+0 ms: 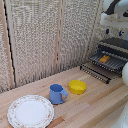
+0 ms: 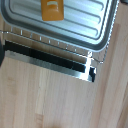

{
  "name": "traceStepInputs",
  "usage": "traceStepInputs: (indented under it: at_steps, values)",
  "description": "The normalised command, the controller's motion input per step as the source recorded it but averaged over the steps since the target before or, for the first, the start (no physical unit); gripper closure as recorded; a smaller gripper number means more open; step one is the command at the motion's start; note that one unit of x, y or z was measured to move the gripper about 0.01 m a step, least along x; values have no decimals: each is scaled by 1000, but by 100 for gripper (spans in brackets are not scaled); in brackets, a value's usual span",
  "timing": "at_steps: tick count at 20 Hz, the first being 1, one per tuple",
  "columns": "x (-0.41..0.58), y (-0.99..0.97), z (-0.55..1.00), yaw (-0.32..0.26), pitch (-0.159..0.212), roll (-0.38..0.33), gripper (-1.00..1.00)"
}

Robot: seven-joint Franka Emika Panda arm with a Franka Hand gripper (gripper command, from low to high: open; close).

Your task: Kindly employ your clamp to softly take hold of the bread. Delicately rest it on the oven pan, verifying that it is even on the surface. Using your clamp and attentiveness, smoothly glide the pan into the oven and along the appropriate brackets, securing it in position.

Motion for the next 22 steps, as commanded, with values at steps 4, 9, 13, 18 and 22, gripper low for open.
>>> traceStepInputs:
  at_steps: [4, 9, 13, 18, 22]
  values:
    - [91, 280, -184, 224, 149, -164, -100]
    - [61, 342, -184, 163, 149, -245, -100]
    - [0, 209, -134, 83, 91, -375, -100]
    - [-2, 127, -98, 98, 78, -375, -100]
    - [-69, 28, -50, 142, 87, -375, -100]
